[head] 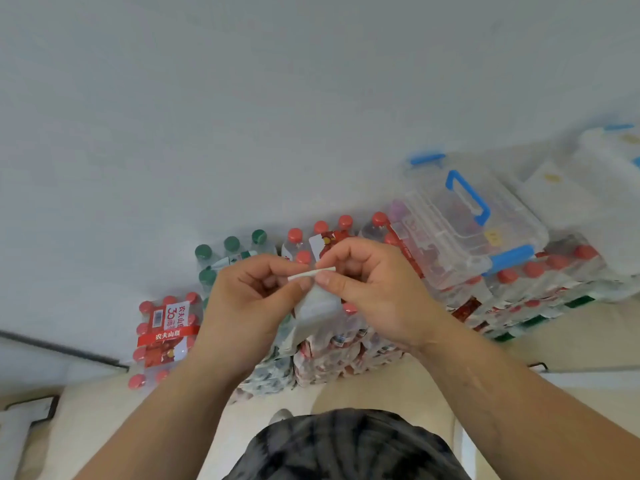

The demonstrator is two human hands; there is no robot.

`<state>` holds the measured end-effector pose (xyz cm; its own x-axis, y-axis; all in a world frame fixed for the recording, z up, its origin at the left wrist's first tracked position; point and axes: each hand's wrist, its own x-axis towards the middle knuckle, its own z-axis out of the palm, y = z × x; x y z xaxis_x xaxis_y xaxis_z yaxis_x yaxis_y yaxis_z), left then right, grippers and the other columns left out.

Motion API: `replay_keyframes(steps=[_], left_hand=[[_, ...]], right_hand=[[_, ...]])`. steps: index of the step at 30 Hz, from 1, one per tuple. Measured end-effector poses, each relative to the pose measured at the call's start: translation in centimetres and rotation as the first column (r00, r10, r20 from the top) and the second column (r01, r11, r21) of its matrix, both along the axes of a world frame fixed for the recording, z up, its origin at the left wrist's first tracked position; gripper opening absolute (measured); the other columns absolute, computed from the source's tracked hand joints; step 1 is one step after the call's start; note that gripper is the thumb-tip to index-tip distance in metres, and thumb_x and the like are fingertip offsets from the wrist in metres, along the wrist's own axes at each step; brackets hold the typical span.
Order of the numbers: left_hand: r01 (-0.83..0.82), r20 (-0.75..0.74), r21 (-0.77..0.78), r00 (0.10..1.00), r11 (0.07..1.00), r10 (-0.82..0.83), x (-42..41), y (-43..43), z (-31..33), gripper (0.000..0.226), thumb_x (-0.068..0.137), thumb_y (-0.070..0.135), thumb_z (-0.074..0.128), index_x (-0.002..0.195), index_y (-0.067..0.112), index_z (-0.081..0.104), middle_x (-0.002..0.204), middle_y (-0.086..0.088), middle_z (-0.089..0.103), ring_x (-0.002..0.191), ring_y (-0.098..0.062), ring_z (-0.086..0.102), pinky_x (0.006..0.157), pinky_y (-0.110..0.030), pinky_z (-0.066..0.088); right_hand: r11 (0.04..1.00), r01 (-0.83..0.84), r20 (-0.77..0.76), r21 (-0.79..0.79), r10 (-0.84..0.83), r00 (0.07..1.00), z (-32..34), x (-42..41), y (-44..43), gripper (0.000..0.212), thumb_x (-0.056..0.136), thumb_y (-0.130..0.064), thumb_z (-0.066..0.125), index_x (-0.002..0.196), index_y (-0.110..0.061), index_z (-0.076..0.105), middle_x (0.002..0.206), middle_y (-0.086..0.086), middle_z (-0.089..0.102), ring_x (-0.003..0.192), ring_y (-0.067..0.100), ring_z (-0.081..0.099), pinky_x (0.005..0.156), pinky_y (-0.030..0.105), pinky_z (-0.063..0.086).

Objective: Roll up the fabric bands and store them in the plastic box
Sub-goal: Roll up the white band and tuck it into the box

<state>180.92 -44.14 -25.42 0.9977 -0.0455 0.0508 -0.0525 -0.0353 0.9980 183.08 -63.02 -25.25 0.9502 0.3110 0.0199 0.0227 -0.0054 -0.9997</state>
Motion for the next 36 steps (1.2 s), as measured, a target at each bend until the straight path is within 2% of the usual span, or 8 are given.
replay_keyframes(steps=[3, 6, 17, 21, 25, 29, 32, 36], left_hand=[[-0.061, -0.016, -0.073, 0.998, 0.995, 0.060, -2.0, -1.1, 0.0, 0.014, 0.083, 0.007, 0.078, 0.086, 0.021, 0.081, 0.074, -0.002, 0.076, 0.067, -0.009, 0.070, 0.063, -0.017, 0.054], [-0.081, -0.032, -0.128, 0.996, 0.988, 0.078, -4.2, -2.4, -0.1, 0.010, 0.078, 0.018, 0.085, 0.087, 0.018, 0.081, 0.078, -0.016, 0.074, 0.072, -0.019, 0.071, 0.067, -0.025, 0.058], [-0.196, -0.064, -0.015, 0.979, 0.981, 0.195, -8.3, -6.0, 0.3, 0.011, 0.077, 0.011, 0.084, 0.080, 0.021, 0.081, 0.078, -0.020, 0.072, 0.072, -0.025, 0.066, 0.067, -0.029, 0.057], [-0.193, -0.109, -0.011, 0.975, 0.981, 0.191, -8.9, -6.4, -0.2, 0.013, 0.078, 0.006, 0.077, 0.080, 0.018, 0.080, 0.079, -0.028, 0.067, 0.072, -0.031, 0.059, 0.067, -0.043, 0.050], [-0.192, -0.132, -0.020, 0.973, 0.981, 0.188, -9.6, -6.7, -0.3, 0.017, 0.083, 0.003, 0.079, 0.093, 0.017, 0.080, 0.083, -0.019, 0.075, 0.074, -0.026, 0.069, 0.069, -0.031, 0.059], [-0.234, -0.152, 0.043, 0.959, 0.971, 0.238, -9.7, -6.9, -0.4, 0.017, 0.083, -0.001, 0.077, 0.086, 0.015, 0.080, 0.081, -0.032, 0.066, 0.071, -0.032, 0.059, 0.067, -0.041, 0.050], [-0.237, -0.160, 0.040, 0.958, 0.971, 0.240, -9.5, -7.2, 0.2, 0.021, 0.084, -0.007, 0.075, 0.083, 0.013, 0.080, 0.084, -0.034, 0.065, 0.074, -0.035, 0.058, 0.071, -0.046, 0.049], [-0.155, -0.082, 0.214, 0.981, 0.964, 0.176, -9.3, -7.1, 0.7, 0.018, 0.088, 0.007, 0.076, 0.088, 0.023, 0.081, 0.076, -0.013, 0.072, 0.069, -0.038, 0.068, 0.062, -0.045, 0.057]], right_hand=[[0.998, -0.068, 0.006, 0.017, 0.068, 0.998, -0.7, -1.3, -1.4, 0.006, 0.091, -0.019, 0.074, 0.096, -0.023, 0.075, 0.086, 0.022, 0.072, 0.076, 0.045, 0.063, 0.068, 0.049, 0.058], [0.996, -0.092, 0.051, -0.002, 0.092, 0.994, -1.4, -2.5, -2.8, 0.010, 0.089, -0.021, 0.075, 0.094, -0.029, 0.077, 0.083, 0.019, 0.067, 0.078, 0.043, 0.062, 0.069, 0.058, 0.055], [0.986, -0.168, 0.036, 0.022, 0.167, 0.985, -1.5, -5.3, -5.3, 0.010, 0.091, -0.011, 0.076, 0.090, -0.021, 0.076, 0.081, 0.013, 0.072, 0.079, 0.040, 0.066, 0.069, 0.048, 0.058], [0.984, -0.180, -0.004, 0.018, 0.180, 0.984, -1.9, -5.6, -5.8, 0.017, 0.089, -0.007, 0.077, 0.088, -0.024, 0.076, 0.082, 0.006, 0.074, 0.079, 0.032, 0.069, 0.071, 0.040, 0.060], [0.982, -0.187, -0.030, 0.024, 0.187, 0.982, -2.0, -5.8, -6.0, 0.020, 0.089, -0.004, 0.076, 0.087, -0.024, 0.077, 0.082, -0.001, 0.074, 0.075, 0.015, 0.068, 0.069, 0.026, 0.058], [0.981, -0.194, 0.001, -0.018, 0.194, 0.981, -1.8, -5.8, -6.3, 0.015, 0.088, -0.004, 0.077, 0.088, -0.019, 0.077, 0.081, 0.003, 0.072, 0.076, 0.027, 0.066, 0.069, 0.032, 0.056], [0.987, -0.155, 0.017, -0.043, 0.156, 0.988, -1.6, -6.4, -6.1, 0.018, 0.089, -0.007, 0.077, 0.092, -0.024, 0.074, 0.078, 0.002, 0.069, 0.070, 0.018, 0.062, 0.066, 0.029, 0.055], [0.993, -0.079, 0.035, -0.089, 0.083, 0.996, -1.5, -6.6, -6.4, 0.013, 0.089, -0.010, 0.078, 0.091, -0.023, 0.075, 0.076, 0.002, 0.072, 0.070, 0.021, 0.066, 0.064, 0.027, 0.057]])
